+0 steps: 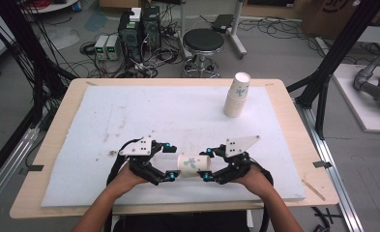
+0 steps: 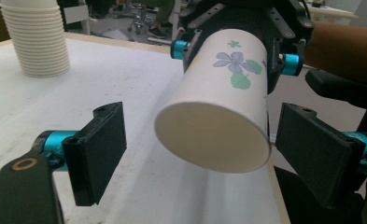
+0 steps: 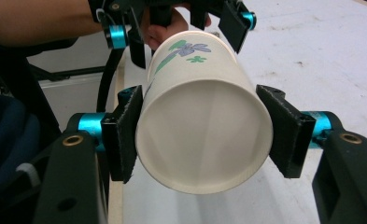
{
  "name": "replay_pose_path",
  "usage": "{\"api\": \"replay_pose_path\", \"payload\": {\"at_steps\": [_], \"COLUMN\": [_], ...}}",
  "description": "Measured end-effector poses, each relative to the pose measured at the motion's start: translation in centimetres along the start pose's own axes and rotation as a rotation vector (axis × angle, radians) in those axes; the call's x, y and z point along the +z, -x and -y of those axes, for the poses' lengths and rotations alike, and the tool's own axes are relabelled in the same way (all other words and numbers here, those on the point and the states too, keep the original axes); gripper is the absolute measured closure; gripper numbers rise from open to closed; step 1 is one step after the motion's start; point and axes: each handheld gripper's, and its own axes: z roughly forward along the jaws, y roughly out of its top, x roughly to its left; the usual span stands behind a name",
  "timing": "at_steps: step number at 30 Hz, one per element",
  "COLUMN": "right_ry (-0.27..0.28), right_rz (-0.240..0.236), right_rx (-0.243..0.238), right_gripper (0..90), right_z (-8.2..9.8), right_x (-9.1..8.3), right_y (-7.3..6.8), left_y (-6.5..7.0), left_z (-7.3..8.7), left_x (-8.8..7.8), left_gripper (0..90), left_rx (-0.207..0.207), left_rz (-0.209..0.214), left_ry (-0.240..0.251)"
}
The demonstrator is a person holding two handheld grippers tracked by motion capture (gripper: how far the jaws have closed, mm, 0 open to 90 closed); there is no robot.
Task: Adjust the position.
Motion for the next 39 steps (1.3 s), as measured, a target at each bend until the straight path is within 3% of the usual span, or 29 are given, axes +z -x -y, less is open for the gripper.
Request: {"api": "replay_pose_path", "payload": {"at_steps": [13, 19, 24, 31, 34, 39], "right_ry": [0.057, 0.100, 0.094, 0.077, 0.063, 0.036], "right_rz": [-0.051, -0.089, -0.103, -0.092, -0.054, -0.016], "right_rx": [0.017, 0.046, 0.059, 0.059, 0.069, 0.046], "right_gripper": [36.4, 36.5, 36.9, 36.2, 24.3, 22.2], "right_z": [-0.2, -0.2, -0.1, -0.2, -0.7, -1.8], "right_x": [-0.1, 0.2, 0.3, 0.5, 0.5, 0.2], "right_y": [0.0, 0.3, 0.5, 0.4, 0.3, 0.2], "left_y": [0.4, 0.5, 0.3, 0.3, 0.1, 0.0], "left_z": [-0.1, -0.3, -0.3, -1.0, -1.6, -2.7], "left_x": [1.0, 0.8, 0.5, 0.2, -0.1, -0.5], "left_gripper": [16.6, 23.7, 26.8, 31.9, 31.8, 31.7], "left_rx": [0.015, 0.034, 0.032, 0.041, 0.048, 0.057], "left_rz": [0.054, 0.078, 0.079, 0.074, 0.062, 0.040], "left_ry": [0.021, 0.048, 0.071, 0.031, 0.000, -0.054]}}
